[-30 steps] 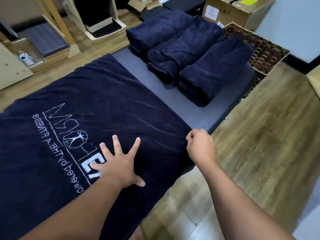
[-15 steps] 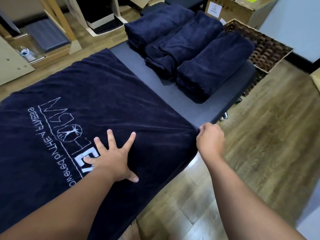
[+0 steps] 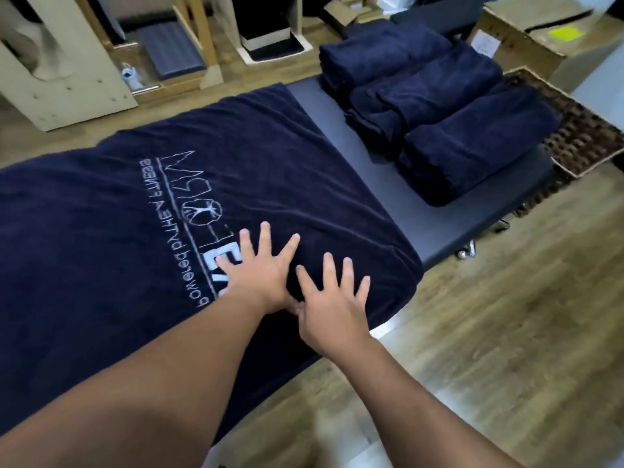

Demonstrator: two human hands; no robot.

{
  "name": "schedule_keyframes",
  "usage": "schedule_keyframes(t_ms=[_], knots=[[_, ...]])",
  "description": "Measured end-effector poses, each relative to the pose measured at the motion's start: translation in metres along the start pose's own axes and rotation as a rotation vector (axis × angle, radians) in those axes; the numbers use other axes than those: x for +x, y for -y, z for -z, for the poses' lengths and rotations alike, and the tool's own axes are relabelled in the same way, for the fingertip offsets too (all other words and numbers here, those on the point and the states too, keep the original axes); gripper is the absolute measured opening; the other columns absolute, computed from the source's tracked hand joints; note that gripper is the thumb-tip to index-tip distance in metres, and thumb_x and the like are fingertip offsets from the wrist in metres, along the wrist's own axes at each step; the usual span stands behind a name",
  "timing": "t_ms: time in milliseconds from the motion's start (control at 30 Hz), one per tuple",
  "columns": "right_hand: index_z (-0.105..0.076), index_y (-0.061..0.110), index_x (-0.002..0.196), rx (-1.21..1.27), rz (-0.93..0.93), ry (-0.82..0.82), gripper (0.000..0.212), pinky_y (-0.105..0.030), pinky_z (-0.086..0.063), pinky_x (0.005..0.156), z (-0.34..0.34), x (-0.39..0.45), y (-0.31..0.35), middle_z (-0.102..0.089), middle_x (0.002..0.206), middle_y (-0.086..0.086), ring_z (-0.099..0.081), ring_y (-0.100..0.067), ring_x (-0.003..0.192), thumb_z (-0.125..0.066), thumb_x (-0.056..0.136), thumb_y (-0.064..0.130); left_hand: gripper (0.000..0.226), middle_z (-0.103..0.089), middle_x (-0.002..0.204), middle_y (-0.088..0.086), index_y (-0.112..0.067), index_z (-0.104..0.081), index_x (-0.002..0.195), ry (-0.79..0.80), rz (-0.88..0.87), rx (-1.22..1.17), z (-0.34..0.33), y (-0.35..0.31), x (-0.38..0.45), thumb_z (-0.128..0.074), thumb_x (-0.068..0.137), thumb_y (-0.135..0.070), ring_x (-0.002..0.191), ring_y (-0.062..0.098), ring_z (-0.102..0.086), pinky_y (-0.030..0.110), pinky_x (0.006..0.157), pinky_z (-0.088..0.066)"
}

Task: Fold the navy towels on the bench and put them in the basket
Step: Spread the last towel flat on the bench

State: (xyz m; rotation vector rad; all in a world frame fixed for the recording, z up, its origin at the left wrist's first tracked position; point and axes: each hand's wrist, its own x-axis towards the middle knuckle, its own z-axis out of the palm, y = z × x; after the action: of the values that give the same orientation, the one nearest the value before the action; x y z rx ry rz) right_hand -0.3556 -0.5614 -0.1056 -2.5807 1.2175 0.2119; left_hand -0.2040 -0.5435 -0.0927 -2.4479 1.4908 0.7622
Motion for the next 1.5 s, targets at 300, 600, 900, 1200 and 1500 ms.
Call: schedule_keyframes(t_ms=[300, 600, 900, 1200, 1500], knots=[[-0.016, 0.028, 0.157, -0.016, 0.299, 0.213, 0.070, -0.066, -0.011, 0.120, 0.004, -0.017, 0.099, 0.005, 0.168, -0.009, 0.007, -0.038, 0.154, -0.049, 0.099, 0.051, 0.057, -0.042, 0.158, 0.007, -0.019, -0.053, 0.146, -0.495, 0.067, 0.001, -0.080, 0.135, -0.131, -0.063, 0.090, -0.022, 0.148, 0.023, -0.037, 0.073, 0.109, -0.029], [-0.017, 0.042, 0.155, -0.154, 0.559, 0.293, 0.068, -0.070, -0.003, 0.118, -0.028, -0.058, 0.231, 0.013, 0.167, -0.013, 0.017, -0.045, 0.151, -0.054, 0.099, 0.050, 0.060, -0.043, 0.142, 0.041, 0.008, -0.053, 0.135, -0.507, 0.831, -0.312, -0.155, 0.287, -0.270, -0.077, 0.086, -0.018, 0.132, 0.061, -0.041, 0.073, 0.089, -0.044], [-0.020, 0.043, 0.155, -0.245, 0.635, 0.304, 0.061, -0.070, -0.008, 0.118, -0.049, -0.089, 0.307, 0.006, 0.167, -0.016, 0.011, -0.045, 0.151, -0.050, 0.103, 0.032, 0.052, -0.040, 0.140, 0.022, -0.010, -0.036, 0.142, -0.513, 1.266, -0.559, -0.150, 0.359, -0.333, -0.056, 0.100, -0.033, 0.127, 0.042, -0.037, 0.062, 0.099, -0.034], [-0.019, 0.041, 0.154, -0.282, 0.690, 0.354, 0.076, -0.068, -0.007, 0.118, -0.060, -0.115, 0.366, 0.008, 0.166, -0.017, 0.011, -0.046, 0.151, -0.047, 0.089, 0.012, 0.030, -0.064, 0.088, 0.005, -0.005, -0.057, 0.092, -0.405, 1.086, -0.897, -0.141, 0.404, -0.370, -0.066, 0.096, -0.033, 0.095, 0.033, -0.061, 0.035, 0.073, -0.041], [-0.023, 0.032, 0.152, -0.307, 0.764, 0.332, 0.062, -0.064, -0.012, 0.120, -0.065, -0.123, 0.383, 0.002, 0.167, -0.013, 0.005, -0.040, 0.153, -0.051, 0.096, 0.032, 0.011, -0.072, 0.070, 0.000, -0.016, -0.072, 0.076, -0.558, 0.909, -1.229, -0.157, 0.411, -0.406, -0.080, 0.083, -0.015, 0.068, 0.016, -0.067, 0.028, 0.060, -0.049]])
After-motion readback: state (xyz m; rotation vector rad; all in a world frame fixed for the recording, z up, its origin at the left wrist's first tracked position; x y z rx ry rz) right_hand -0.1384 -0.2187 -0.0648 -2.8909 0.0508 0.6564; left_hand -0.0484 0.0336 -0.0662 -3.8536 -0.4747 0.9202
